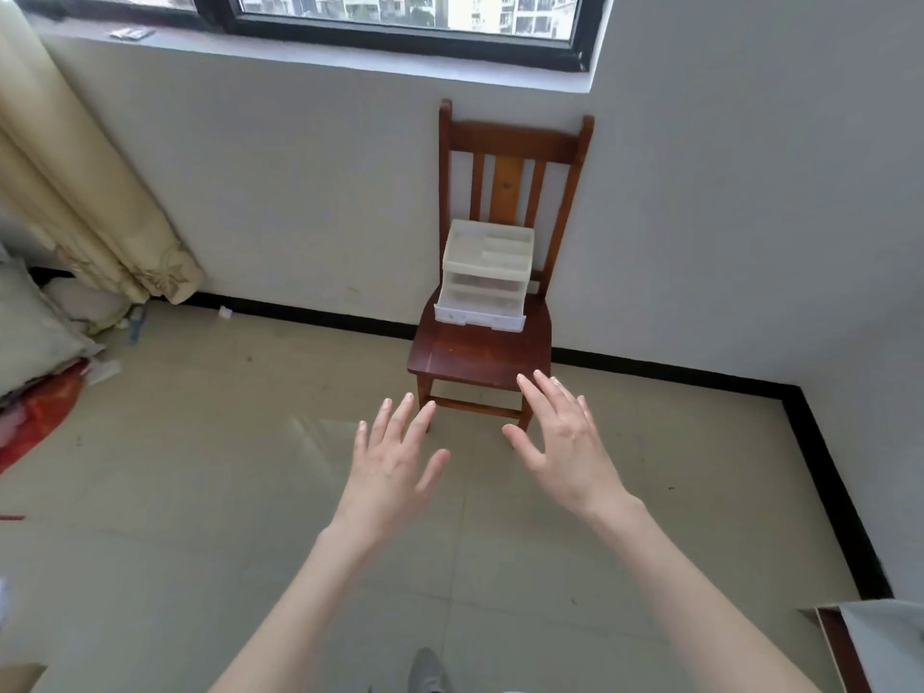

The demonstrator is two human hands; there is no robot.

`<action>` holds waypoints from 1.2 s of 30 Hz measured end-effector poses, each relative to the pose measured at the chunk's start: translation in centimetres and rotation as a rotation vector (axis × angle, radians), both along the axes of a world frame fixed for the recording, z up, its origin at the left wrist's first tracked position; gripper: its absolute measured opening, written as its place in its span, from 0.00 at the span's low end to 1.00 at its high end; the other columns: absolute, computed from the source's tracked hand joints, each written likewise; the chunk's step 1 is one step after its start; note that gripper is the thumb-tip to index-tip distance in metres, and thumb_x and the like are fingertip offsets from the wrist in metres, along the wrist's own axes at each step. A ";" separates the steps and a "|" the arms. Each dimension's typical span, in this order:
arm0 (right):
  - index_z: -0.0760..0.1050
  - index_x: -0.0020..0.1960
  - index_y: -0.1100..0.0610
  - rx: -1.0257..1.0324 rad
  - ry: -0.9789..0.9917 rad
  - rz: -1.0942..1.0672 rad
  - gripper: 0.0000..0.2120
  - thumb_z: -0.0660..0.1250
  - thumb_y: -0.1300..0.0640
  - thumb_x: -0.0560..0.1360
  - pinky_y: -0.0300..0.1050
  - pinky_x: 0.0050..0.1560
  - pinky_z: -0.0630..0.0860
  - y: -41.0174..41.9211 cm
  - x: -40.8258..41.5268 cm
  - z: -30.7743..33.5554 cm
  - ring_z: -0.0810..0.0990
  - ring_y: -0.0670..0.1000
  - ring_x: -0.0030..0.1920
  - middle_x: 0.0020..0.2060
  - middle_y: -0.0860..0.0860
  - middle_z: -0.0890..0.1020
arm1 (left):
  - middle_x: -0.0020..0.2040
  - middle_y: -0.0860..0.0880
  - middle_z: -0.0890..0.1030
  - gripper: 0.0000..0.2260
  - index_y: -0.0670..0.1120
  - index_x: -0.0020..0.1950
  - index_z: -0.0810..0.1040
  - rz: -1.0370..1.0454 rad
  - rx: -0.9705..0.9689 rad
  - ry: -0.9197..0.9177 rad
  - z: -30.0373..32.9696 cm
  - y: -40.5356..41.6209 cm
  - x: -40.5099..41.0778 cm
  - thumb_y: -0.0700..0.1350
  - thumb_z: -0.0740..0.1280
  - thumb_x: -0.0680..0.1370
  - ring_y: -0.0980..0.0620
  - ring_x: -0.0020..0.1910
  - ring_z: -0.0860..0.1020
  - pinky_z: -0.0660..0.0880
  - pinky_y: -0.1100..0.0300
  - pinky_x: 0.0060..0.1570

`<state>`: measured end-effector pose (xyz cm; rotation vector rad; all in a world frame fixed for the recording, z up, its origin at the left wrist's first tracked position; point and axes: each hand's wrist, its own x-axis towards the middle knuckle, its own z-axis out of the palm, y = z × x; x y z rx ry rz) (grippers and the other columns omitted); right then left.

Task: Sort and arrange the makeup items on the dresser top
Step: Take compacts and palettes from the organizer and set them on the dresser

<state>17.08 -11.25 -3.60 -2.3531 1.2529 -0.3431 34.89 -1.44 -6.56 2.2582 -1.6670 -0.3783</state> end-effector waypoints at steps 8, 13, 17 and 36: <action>0.52 0.76 0.50 0.067 0.081 -0.084 0.28 0.57 0.47 0.79 0.46 0.74 0.39 -9.9 5.2 -2.2 0.47 0.48 0.76 0.76 0.49 0.53 | 0.77 0.51 0.48 0.26 0.53 0.76 0.49 -0.058 0.093 0.040 -2.4 -10.4 6.6 0.55 0.53 0.80 0.51 0.76 0.42 0.41 0.50 0.73; 0.51 0.76 0.50 0.146 0.111 -0.089 0.28 0.56 0.47 0.80 0.47 0.75 0.40 -17.8 7.8 -5.5 0.46 0.48 0.76 0.76 0.49 0.52 | 0.77 0.51 0.47 0.25 0.53 0.76 0.49 -0.044 0.146 0.077 -4.3 -17.8 9.2 0.54 0.53 0.81 0.51 0.76 0.42 0.42 0.50 0.73; 0.51 0.76 0.51 0.263 0.130 -0.098 0.28 0.56 0.47 0.80 0.48 0.75 0.41 -24.9 9.6 -8.4 0.46 0.49 0.76 0.77 0.49 0.51 | 0.77 0.51 0.49 0.25 0.53 0.76 0.50 0.028 0.211 0.163 -6.0 -24.4 11.0 0.54 0.53 0.81 0.51 0.76 0.43 0.43 0.51 0.73; 0.51 0.75 0.62 1.393 -0.879 -1.259 0.30 0.56 0.49 0.81 0.54 0.72 0.60 -44.3 14.9 -23.0 0.62 0.57 0.72 0.74 0.59 0.60 | 0.75 0.44 0.57 0.28 0.43 0.76 0.49 1.054 0.323 1.635 -18.6 -46.9 17.4 0.54 0.54 0.81 0.47 0.73 0.59 0.56 0.47 0.72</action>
